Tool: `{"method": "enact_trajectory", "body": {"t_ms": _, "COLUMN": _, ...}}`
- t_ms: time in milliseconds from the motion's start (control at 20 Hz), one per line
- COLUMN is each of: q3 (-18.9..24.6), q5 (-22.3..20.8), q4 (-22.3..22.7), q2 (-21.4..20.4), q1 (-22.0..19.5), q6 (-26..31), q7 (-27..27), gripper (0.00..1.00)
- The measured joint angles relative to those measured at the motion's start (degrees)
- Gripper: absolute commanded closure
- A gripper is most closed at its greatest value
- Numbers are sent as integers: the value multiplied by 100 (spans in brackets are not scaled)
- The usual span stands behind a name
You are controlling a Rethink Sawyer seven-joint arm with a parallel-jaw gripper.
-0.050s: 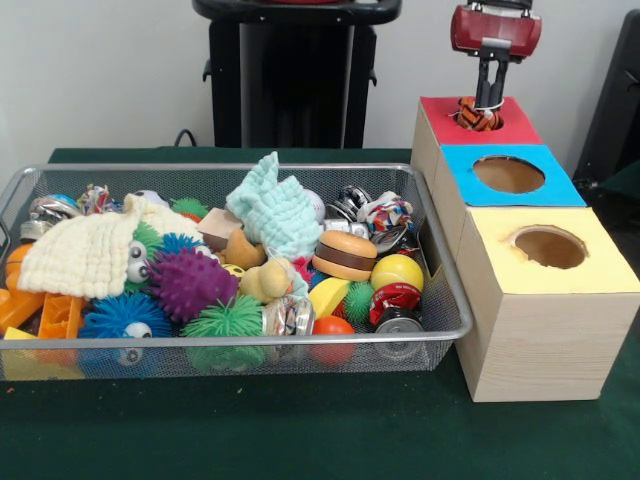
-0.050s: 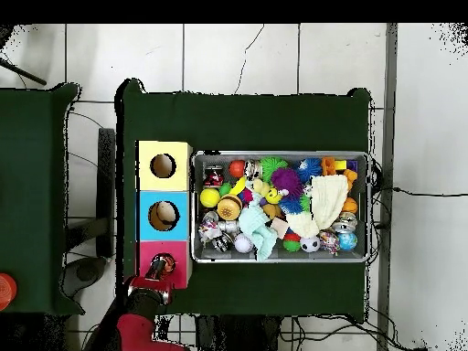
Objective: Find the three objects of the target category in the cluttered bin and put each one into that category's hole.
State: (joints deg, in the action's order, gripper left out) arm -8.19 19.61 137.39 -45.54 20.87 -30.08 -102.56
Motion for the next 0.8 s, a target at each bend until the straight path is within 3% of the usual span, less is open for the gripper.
{"method": "enact_trajectory", "body": {"t_ms": 500, "q3": 10, "q5": -60, "q4": 1, "q2": 205, "q1": -88, "q6": -185, "q7": -78, "gripper": 100}}
{"method": "enact_trajectory", "body": {"t_ms": 800, "q3": 120, "q5": -163, "q4": 126, "q2": 532, "q1": -85, "q6": -396, "q7": -381, "gripper": 100}}
